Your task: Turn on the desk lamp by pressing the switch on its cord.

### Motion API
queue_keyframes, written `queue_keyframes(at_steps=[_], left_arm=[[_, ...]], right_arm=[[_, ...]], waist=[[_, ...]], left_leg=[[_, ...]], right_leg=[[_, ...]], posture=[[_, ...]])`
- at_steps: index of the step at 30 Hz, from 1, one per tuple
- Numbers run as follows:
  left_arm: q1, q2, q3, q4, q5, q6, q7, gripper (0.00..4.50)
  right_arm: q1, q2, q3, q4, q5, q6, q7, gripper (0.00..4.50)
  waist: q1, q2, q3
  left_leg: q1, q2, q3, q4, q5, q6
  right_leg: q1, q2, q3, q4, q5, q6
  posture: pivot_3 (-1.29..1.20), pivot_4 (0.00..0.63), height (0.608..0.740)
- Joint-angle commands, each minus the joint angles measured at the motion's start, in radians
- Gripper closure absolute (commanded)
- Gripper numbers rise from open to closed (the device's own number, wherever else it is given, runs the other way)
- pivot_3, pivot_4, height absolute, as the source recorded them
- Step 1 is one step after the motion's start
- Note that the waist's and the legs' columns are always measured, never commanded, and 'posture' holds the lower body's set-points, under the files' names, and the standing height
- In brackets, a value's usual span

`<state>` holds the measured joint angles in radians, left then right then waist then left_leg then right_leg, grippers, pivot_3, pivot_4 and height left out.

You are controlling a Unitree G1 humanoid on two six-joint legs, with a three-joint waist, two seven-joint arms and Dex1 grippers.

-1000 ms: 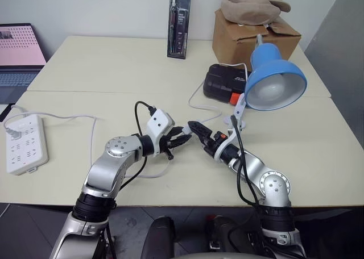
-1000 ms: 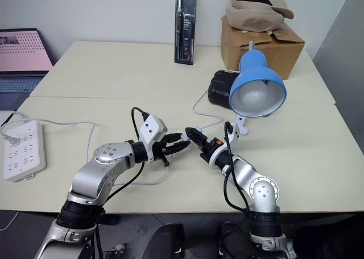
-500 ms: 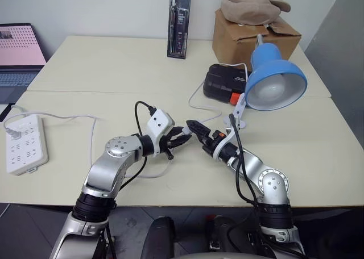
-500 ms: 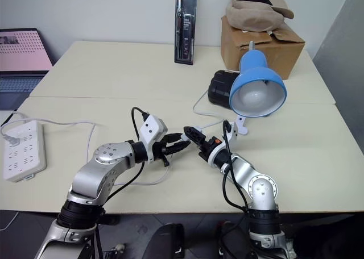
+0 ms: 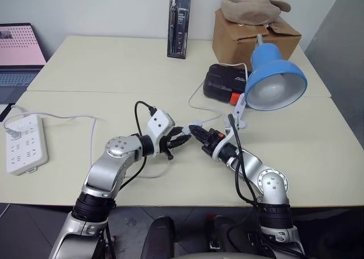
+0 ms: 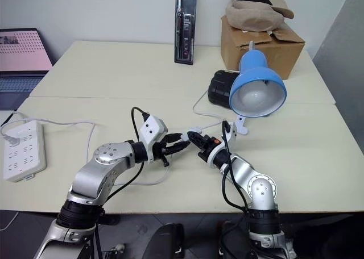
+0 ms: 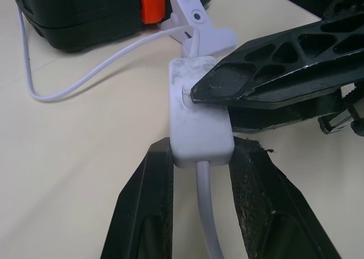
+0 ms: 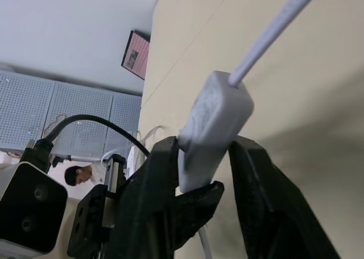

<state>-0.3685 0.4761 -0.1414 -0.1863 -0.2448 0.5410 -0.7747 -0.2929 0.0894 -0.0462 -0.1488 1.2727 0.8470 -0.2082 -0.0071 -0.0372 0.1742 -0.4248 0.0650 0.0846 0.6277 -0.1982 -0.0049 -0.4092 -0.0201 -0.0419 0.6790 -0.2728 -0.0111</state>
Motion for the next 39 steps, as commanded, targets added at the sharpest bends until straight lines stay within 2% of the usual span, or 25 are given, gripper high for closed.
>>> queue_keyframes(at_steps=[1, 14, 15, 16, 24, 25, 26, 28, 30, 34, 39], left_arm=[[-0.019, 0.004, 0.009, -0.031, -0.005, -0.023, -0.001, 3.44], [-0.017, 0.004, 0.009, -0.029, -0.006, -0.026, -0.002, 3.44], [-0.017, 0.004, 0.009, -0.029, -0.006, -0.026, -0.001, 3.44], [-0.016, 0.004, 0.008, -0.030, -0.006, -0.027, -0.001, 3.44], [-0.010, -0.002, 0.009, -0.026, 0.001, -0.036, 0.011, 3.44], [-0.007, -0.002, 0.005, -0.023, 0.006, -0.042, 0.013, 3.44], [-0.005, -0.002, 0.003, -0.020, 0.009, -0.045, 0.015, 3.44], [0.000, -0.002, -0.006, -0.011, 0.022, -0.060, 0.018, 3.44], [0.006, 0.004, -0.018, 0.005, 0.042, -0.089, 0.016, 3.44], [0.011, 0.012, -0.044, 0.044, 0.085, -0.148, 0.015, 3.44], [0.009, 0.012, -0.074, 0.096, 0.115, -0.206, -0.006, 3.44]], right_arm=[[0.001, 0.027, 0.004, -0.012, -0.003, 0.001, 0.003, 4.03], [-0.002, 0.034, -0.008, -0.011, -0.014, -0.026, 0.012, 4.03], [-0.002, 0.033, -0.008, -0.011, -0.016, -0.028, 0.012, 3.33], [-0.002, 0.033, -0.008, -0.012, -0.015, -0.029, 0.012, 3.19], [0.025, -0.012, -0.026, -0.055, 0.001, -0.006, 0.027, 1.27], [0.036, -0.038, -0.029, -0.078, 0.004, 0.008, 0.036, 0.98], [0.044, -0.056, -0.031, -0.094, 0.006, 0.017, 0.042, 0.92], [0.068, -0.132, -0.023, -0.159, -0.011, 0.044, 0.080, 0.38], [0.095, -0.258, 0.014, -0.253, -0.084, 0.066, 0.154, 0.02], [0.147, -0.513, 0.076, -0.418, -0.263, 0.037, 0.316, 0.00], [0.180, -0.673, 0.098, -0.503, -0.428, -0.046, 0.440, 0.00]], waist=[[0.000, 0.000, 0.000], [0.000, 0.000, 0.000], [0.000, 0.000, 0.000], [0.000, 0.000, 0.000], [0.000, 0.000, 0.000], [0.000, 0.000, 0.000], [0.000, 0.000, 0.000], [0.002, 0.000, 0.000], [0.003, 0.000, 0.000], [0.005, 0.001, 0.000], [0.003, 0.001, 0.000]], left_leg=[[0.000, 0.000, 0.000, 0.000, 0.000, 0.000], [0.000, 0.000, 0.000, 0.000, 0.000, 0.000], [0.000, 0.000, 0.000, 0.000, 0.000, 0.000], [0.000, 0.000, 0.000, 0.000, 0.000, 0.000], [0.000, 0.000, 0.000, 0.000, 0.000, 0.000], [-0.001, 0.000, 0.000, 0.000, 0.000, 0.000], [-0.001, 0.000, 0.000, 0.000, 0.000, 0.000], [-0.001, 0.000, 0.000, 0.000, 0.000, 0.000], [-0.002, 0.000, 0.000, 0.000, 0.000, 0.000], [-0.003, -0.001, 0.000, 0.000, 0.000, 0.000], [-0.003, 0.000, -0.001, -0.001, 0.000, 0.000]], right_leg=[[0.000, 0.000, 0.000, 0.000, 0.000, 0.000], [0.000, 0.000, 0.000, 0.000, 0.000, 0.000], [0.000, 0.000, 0.000, 0.000, 0.000, 0.000], [0.000, 0.000, 0.000, 0.000, 0.000, 0.000], [0.000, 0.000, 0.000, 0.000, 0.000, 0.000], [-0.001, 0.000, 0.000, 0.000, 0.000, 0.000], [-0.001, 0.000, 0.000, 0.000, 0.000, 0.000], [-0.001, 0.000, 0.000, -0.001, 0.000, 0.000], [-0.001, -0.001, 0.000, -0.001, 0.000, 0.000], [-0.002, -0.001, -0.001, -0.003, 0.000, 0.000], [-0.003, 0.001, -0.001, -0.002, 0.000, 0.000]], posture=[[0.00, 0.150, 0.740], [0.00, 0.150, 0.740], [0.00, 0.150, 0.740], [0.00, 0.150, 0.740], [0.00, 0.150, 0.740], [0.00, 0.150, 0.740], [0.00, 0.150, 0.740], [0.00, 0.150, 0.740], [0.00, 0.150, 0.740], [0.00, 0.150, 0.740], [0.00, 0.150, 0.740]])
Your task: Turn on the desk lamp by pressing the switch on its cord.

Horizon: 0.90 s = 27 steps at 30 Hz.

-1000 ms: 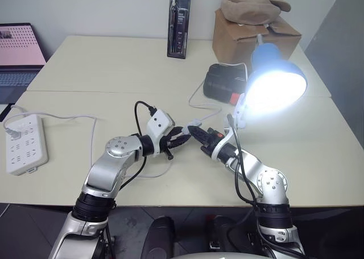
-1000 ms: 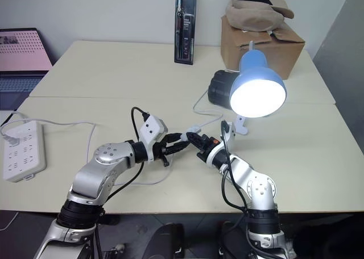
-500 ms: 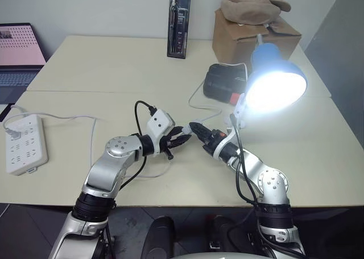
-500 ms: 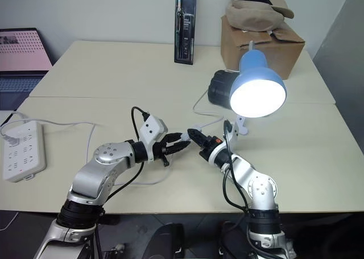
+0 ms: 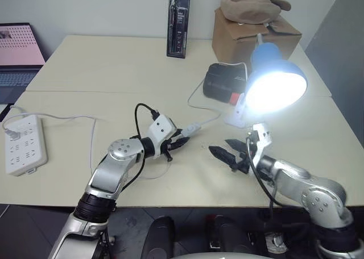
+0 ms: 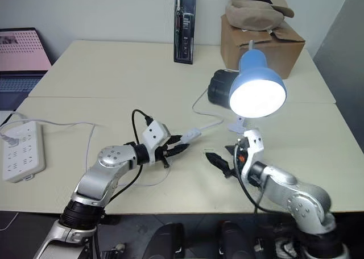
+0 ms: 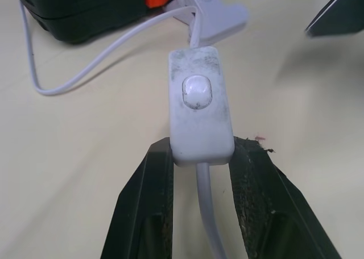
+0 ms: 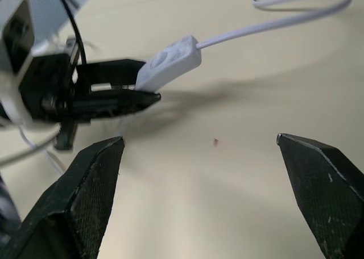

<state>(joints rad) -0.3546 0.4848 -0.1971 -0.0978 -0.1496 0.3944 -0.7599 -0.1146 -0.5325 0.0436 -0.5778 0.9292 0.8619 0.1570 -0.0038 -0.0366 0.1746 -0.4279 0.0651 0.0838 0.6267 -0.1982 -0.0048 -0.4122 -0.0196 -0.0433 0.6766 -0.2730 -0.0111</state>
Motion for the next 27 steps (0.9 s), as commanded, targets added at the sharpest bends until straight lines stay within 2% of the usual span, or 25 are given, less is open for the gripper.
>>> queue_keyframes(at_steps=[1, 3, 5, 6, 11, 13, 17, 23, 27], left_arm=[[-0.005, 0.004, -0.025, 0.020, 0.024, -0.074, -0.030, 3.44], [-0.001, 0.007, -0.033, 0.033, 0.024, -0.081, -0.048, 3.44], [0.010, 0.015, -0.032, 0.026, 0.007, -0.074, -0.075, 2.74], [0.015, 0.019, -0.028, 0.020, 0.000, -0.069, -0.087, 2.67], [0.094, 0.096, 0.024, -0.060, -0.036, -0.054, -0.136, 1.38], [0.124, 0.120, 0.035, -0.092, -0.052, -0.059, -0.156, 1.04], [0.327, 0.207, 0.177, -0.300, -0.169, -0.013, -0.190, 0.26], [0.517, 0.241, 0.470, -0.398, -0.211, 0.045, -0.083, 0.26], [0.560, 0.260, 0.554, -0.408, -0.221, 0.075, -0.058, 0.26]], right_arm=[[0.001, -0.072, 0.010, -0.084, -0.114, -0.072, 0.091, 0.00], [0.002, -0.104, 0.018, -0.097, -0.163, -0.090, 0.122, 0.00], [0.006, -0.126, 0.027, -0.102, -0.202, -0.105, 0.150, 0.00], [0.009, -0.127, 0.026, -0.101, -0.214, -0.109, 0.160, 0.00], [0.016, -0.145, 0.010, -0.079, -0.277, -0.142, 0.226, 0.00], [0.012, -0.144, 0.011, -0.067, -0.306, -0.164, 0.244, 0.00], [0.023, -0.204, 0.024, -0.017, -0.402, -0.275, 0.372, 0.00], [0.042, -0.263, -0.058, 0.091, -0.438, -0.413, 0.546, 0.00], [0.049, -0.298, -0.096, 0.159, -0.466, -0.486, 0.631, 0.00]], waist=[[0.000, 0.000, 0.000], [0.002, 0.000, 0.000], [0.002, 0.000, 0.000], [0.002, 0.000, 0.000], [0.001, 0.000, 0.000], [0.002, 0.000, 0.000], [-0.004, 0.000, 0.000], [0.004, 0.000, 0.001], [0.006, 0.000, 0.001]], left_leg=[[0.000, 0.000, 0.000, 0.000, 0.000, 0.000], [0.000, 0.000, 0.000, 0.000, 0.000, 0.000], [0.000, -0.001, 0.000, 0.001, 0.000, 0.000], [-0.001, -0.001, 0.000, 0.001, 0.000, 0.000], [-0.001, 0.000, 0.000, 0.000, 0.000, 0.000], [-0.001, 0.000, 0.000, 0.000, 0.000, 0.000], [-0.001, 0.000, 0.001, 0.000, 0.000, 0.000], [-0.001, 0.000, -0.001, 0.000, 0.000, 0.000], [-0.001, -0.001, -0.001, 0.001, 0.000, 0.000]], right_leg=[[0.000, 0.000, 0.000, 0.000, 0.000, 0.000], [0.000, 0.000, 0.000, 0.000, 0.000, 0.000], [0.000, -0.001, 0.000, 0.000, 0.000, 0.000], [0.000, -0.001, 0.000, -0.001, 0.000, 0.000], [-0.001, 0.000, 0.000, -0.001, 0.000, 0.000], [-0.001, 0.000, 0.000, -0.001, 0.000, 0.000], [-0.001, -0.001, 0.001, -0.001, 0.000, 0.000], [-0.001, -0.001, -0.002, -0.001, -0.001, -0.001], [0.000, -0.003, -0.003, -0.001, -0.003, -0.004]], posture=[[0.00, 0.150, 0.740], [0.00, 0.150, 0.740], [0.00, 0.150, 0.740], [0.00, 0.150, 0.740], [0.00, 0.150, 0.740], [0.00, 0.150, 0.740], [0.00, 0.150, 0.740], [0.00, 0.150, 0.740], [0.00, 0.150, 0.740]])
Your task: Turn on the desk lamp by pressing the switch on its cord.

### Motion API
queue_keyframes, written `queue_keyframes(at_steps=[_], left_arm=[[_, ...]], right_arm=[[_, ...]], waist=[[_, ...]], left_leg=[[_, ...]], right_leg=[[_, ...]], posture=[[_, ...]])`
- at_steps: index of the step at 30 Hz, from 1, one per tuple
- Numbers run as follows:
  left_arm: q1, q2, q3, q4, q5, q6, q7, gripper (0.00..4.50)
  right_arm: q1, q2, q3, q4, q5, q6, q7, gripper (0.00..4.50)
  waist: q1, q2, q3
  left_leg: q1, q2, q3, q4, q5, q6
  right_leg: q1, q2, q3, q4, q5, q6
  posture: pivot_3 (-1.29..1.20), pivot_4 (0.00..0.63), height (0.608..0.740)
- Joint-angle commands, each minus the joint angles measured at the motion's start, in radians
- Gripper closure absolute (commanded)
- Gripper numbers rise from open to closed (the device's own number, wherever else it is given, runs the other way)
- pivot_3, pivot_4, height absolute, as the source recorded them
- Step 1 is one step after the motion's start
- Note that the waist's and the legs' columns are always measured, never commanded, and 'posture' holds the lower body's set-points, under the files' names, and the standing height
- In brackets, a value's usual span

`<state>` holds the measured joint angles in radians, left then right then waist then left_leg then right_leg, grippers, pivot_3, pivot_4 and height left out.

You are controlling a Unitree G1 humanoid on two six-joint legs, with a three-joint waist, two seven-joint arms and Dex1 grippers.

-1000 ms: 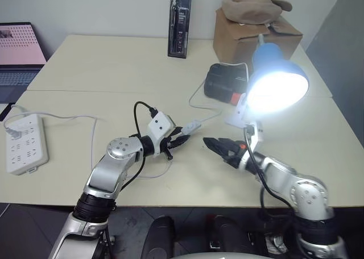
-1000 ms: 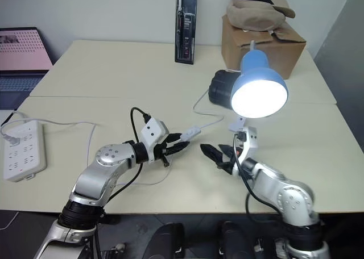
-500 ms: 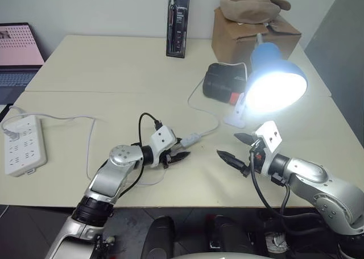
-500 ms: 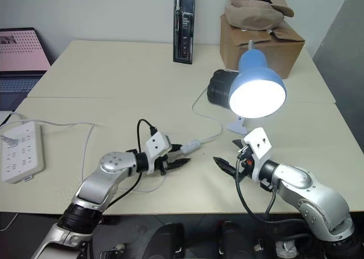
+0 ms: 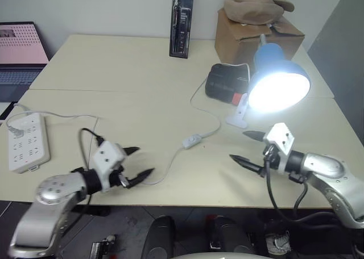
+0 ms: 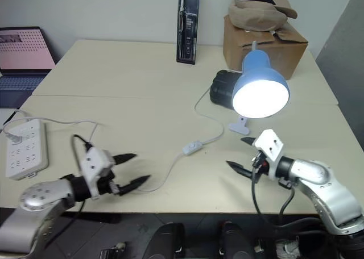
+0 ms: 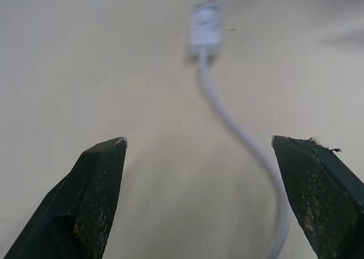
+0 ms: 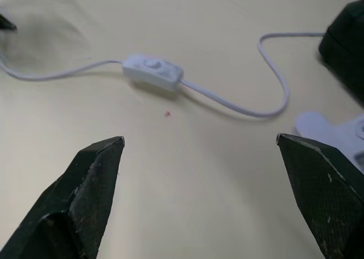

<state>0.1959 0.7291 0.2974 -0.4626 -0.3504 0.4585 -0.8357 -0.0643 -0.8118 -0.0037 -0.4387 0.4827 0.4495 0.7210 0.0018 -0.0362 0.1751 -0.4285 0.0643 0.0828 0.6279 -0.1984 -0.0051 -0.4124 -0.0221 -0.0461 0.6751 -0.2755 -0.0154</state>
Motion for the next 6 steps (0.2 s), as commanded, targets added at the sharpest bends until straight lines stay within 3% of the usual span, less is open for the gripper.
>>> queue_keyframes(at_steps=[1, 6], left_arm=[[0.012, 0.022, 0.083, -0.038, -0.033, 0.014, 0.010, 0.26], [-0.005, 0.048, 0.135, -0.008, -0.115, 0.040, -0.043, 0.26]], right_arm=[[-0.001, -0.035, -0.065, 0.046, -0.027, -0.102, 0.100, 0.00], [-0.024, -0.067, -0.116, 0.118, -0.028, -0.148, 0.177, 0.00]], waist=[[0.001, 0.000, 0.000], [0.001, 0.000, 0.000]], left_leg=[[0.000, 0.000, 0.000, 0.000, 0.000, 0.000], [0.000, 0.000, 0.000, 0.000, 0.000, 0.000]], right_leg=[[0.000, 0.000, 0.000, 0.000, 0.000, 0.000], [0.000, 0.000, 0.000, 0.000, 0.000, 0.000]], posture=[[0.00, 0.150, 0.740], [0.00, 0.150, 0.740]])
